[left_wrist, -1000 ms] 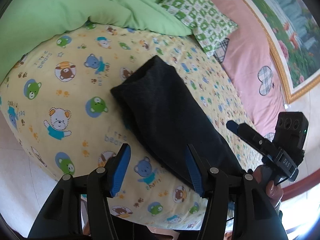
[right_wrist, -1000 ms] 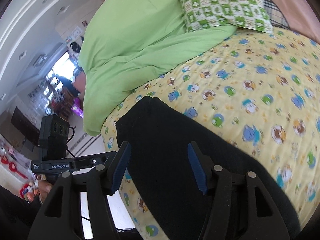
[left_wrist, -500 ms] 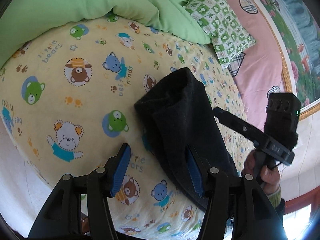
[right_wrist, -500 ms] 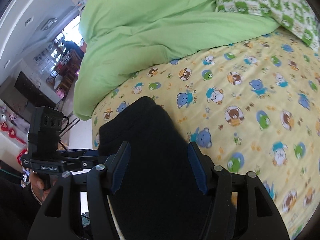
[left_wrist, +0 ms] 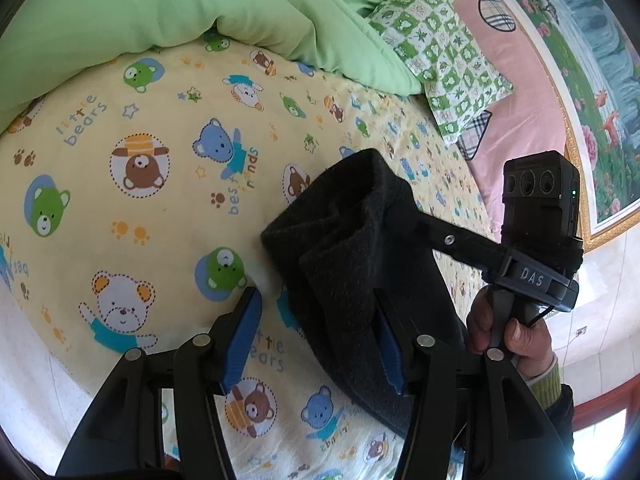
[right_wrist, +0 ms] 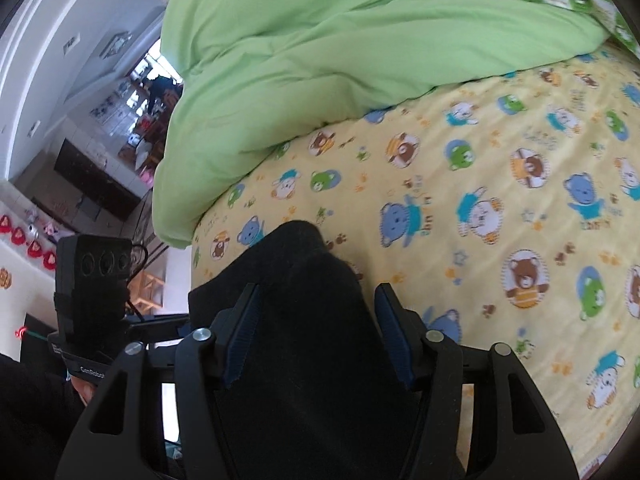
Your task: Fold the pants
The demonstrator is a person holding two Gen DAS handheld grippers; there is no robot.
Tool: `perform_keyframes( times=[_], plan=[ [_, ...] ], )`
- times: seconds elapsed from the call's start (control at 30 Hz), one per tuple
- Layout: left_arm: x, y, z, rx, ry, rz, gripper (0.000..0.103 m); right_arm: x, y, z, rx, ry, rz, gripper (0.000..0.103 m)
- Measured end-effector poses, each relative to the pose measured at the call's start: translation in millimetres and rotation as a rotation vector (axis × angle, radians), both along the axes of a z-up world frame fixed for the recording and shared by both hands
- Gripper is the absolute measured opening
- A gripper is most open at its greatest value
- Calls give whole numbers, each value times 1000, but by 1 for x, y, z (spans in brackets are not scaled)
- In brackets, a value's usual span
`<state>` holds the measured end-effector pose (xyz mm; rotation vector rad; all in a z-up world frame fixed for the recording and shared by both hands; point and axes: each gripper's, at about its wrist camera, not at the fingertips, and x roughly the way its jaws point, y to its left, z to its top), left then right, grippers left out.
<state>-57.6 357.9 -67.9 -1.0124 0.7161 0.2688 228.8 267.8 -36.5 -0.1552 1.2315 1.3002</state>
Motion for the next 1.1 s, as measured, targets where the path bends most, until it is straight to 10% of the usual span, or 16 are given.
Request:
perform_keyframes(
  times=[0.27,1.1],
  plan=[
    [9,-4,7,48,-7,-29,28,-2,-4,2,-10,-14,6,30],
    [33,-136,156,212,-261,-344,25,-35,-166,120,279,-106,-218,23]
  ],
)
